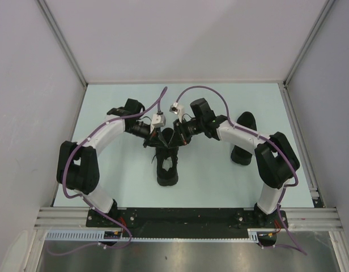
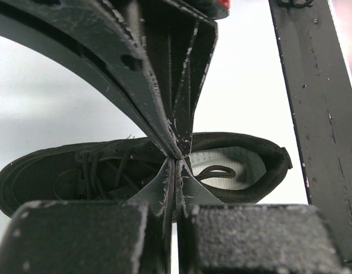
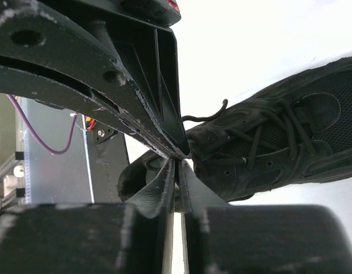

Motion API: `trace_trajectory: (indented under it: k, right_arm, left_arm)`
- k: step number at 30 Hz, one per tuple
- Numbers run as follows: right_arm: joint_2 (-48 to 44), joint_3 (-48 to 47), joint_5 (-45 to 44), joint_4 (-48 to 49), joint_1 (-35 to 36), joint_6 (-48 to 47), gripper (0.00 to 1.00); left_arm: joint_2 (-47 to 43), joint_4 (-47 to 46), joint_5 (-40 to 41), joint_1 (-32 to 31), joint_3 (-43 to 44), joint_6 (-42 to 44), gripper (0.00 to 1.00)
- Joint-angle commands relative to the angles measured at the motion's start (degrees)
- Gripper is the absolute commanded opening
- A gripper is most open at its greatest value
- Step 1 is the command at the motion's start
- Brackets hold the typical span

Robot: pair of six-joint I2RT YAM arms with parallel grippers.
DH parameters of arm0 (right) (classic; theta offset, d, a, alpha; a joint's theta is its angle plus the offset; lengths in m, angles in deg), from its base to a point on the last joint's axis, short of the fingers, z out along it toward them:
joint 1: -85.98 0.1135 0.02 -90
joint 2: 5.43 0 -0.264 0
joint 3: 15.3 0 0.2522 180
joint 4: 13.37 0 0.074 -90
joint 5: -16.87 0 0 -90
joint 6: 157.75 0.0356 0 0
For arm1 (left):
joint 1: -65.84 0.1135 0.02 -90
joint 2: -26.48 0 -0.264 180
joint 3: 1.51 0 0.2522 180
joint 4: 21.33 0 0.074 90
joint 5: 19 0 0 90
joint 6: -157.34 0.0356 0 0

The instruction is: Tie the shoes

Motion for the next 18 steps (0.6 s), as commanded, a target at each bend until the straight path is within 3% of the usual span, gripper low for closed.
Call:
trace_trajectory:
  k: [1,14,18]
  right_arm:
    - [0.8,-2.1,-0.9,-0.5,0.8,-1.6,0.14]
    - [0.8,-2.1,-2.5,-2.7,2.5,-4.3,0.2]
    - [0.7,-2.1,-2.8,-4.1,2.6,-5.1,0.27]
  left_arm:
    - [-0.3,-1.6,-6.0,0.4,2.8,2.9,0.0]
    - [-0.1,-1.5,-6.7,0.6,3.8,2.4,0.0]
    - [0.0,-1.2,-6.8,0.8,4.0,2.2,0.0]
